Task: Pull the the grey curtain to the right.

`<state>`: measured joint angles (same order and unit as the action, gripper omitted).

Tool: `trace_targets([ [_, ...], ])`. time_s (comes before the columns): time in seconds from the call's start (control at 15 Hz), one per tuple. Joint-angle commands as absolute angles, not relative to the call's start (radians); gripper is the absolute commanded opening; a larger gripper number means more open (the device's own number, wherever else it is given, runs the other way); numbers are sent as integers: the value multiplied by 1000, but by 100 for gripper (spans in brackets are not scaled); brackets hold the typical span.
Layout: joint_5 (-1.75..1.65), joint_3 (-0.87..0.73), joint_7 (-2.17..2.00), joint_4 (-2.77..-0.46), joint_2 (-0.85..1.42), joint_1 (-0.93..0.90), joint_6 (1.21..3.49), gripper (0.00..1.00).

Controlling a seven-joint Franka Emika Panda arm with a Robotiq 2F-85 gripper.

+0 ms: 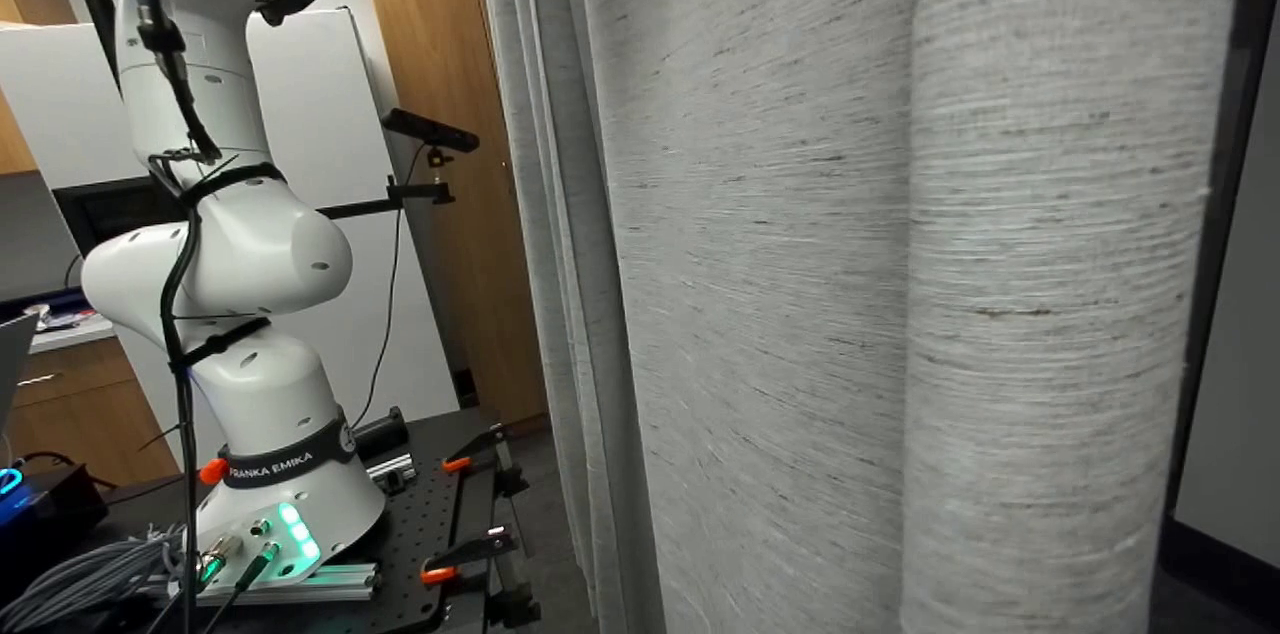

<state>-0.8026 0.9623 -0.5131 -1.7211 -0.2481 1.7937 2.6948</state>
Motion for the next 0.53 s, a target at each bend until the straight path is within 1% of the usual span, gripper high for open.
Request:
trace_targets([
  [0.0, -833, 1028, -431, -1699, -200, 1781, 2630, 0],
  [0.2, -900, 1095, -489, -1670, -202, 1866, 2516, 0],
  [0.47, -987, 1141, -538, -1616, -173, 1984, 2368, 0],
])
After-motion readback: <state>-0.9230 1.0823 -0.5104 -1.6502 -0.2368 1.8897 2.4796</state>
